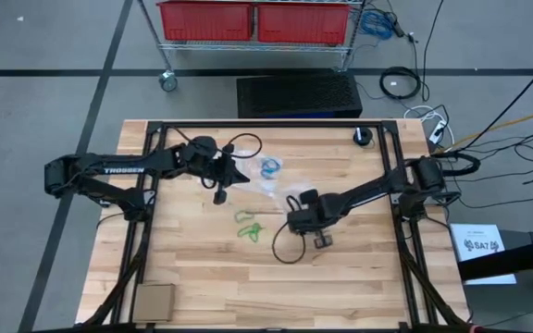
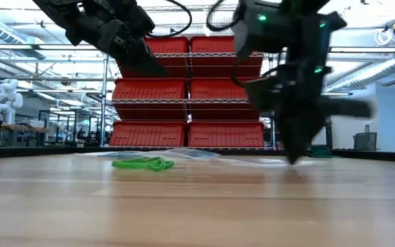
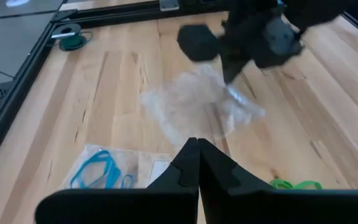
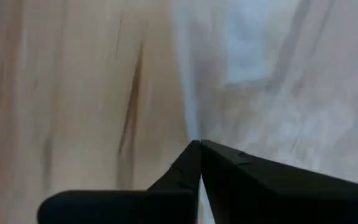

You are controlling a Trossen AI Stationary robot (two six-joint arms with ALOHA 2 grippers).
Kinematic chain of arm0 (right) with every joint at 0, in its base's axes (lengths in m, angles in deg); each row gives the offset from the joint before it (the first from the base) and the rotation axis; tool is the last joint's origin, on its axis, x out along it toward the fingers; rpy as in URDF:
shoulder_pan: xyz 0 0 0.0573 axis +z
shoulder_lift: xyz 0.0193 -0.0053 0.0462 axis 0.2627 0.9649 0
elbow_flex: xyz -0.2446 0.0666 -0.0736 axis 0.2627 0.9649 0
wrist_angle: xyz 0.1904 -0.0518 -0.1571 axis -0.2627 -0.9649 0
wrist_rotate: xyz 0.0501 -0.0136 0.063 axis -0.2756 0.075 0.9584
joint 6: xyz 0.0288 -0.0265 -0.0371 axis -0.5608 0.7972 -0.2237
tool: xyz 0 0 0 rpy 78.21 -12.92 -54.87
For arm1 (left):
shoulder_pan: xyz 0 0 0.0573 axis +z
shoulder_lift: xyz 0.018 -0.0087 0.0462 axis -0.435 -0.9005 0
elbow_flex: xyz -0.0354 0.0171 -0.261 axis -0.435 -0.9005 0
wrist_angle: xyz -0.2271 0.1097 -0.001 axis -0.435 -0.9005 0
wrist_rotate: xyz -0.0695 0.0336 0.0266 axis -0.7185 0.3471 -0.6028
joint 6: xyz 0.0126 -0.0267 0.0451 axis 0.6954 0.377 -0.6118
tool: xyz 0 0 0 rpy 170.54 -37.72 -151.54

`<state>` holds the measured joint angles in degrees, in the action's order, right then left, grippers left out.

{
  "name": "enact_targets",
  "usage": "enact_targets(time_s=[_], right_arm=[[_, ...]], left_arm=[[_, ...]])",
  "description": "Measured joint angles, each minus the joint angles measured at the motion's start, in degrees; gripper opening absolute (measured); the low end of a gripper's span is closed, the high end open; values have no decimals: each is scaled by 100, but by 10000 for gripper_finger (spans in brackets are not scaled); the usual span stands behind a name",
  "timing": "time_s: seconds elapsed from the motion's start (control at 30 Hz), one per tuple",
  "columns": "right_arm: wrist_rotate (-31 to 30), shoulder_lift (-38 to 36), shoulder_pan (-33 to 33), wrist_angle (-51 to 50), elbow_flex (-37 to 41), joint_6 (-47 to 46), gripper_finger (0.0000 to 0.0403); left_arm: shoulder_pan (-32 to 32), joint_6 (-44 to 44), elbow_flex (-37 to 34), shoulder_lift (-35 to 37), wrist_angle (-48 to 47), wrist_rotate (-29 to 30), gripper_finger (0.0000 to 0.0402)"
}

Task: Sort rubber bands
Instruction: Open the right zip lock bag

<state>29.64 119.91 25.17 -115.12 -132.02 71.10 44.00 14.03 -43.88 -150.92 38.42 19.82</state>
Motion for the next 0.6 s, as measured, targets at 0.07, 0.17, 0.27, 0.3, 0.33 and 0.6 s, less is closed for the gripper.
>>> enact_targets(time_s=[0.07,0.17,0.27,0.3,0.33,0.6], right_arm=[[29,-249,-84,-298,-3,-570,22],[4,-663,-282,-468,-4,-1778,54],[-31,-990,-618,-299,9,-3836,91],[-107,-1044,-712,-111,62,-4544,102],[-204,-1062,-787,38,126,-5131,112],[-326,-378,-844,1650,494,-5658,78]], left_arm=[[19,54,0,0,0,0,2],[104,339,-2,0,56,56,1],[264,969,-2,0,95,311,1],[323,1189,-2,0,101,390,1],[383,1358,-2,0,107,413,1],[757,1862,-2,0,105,555,1]])
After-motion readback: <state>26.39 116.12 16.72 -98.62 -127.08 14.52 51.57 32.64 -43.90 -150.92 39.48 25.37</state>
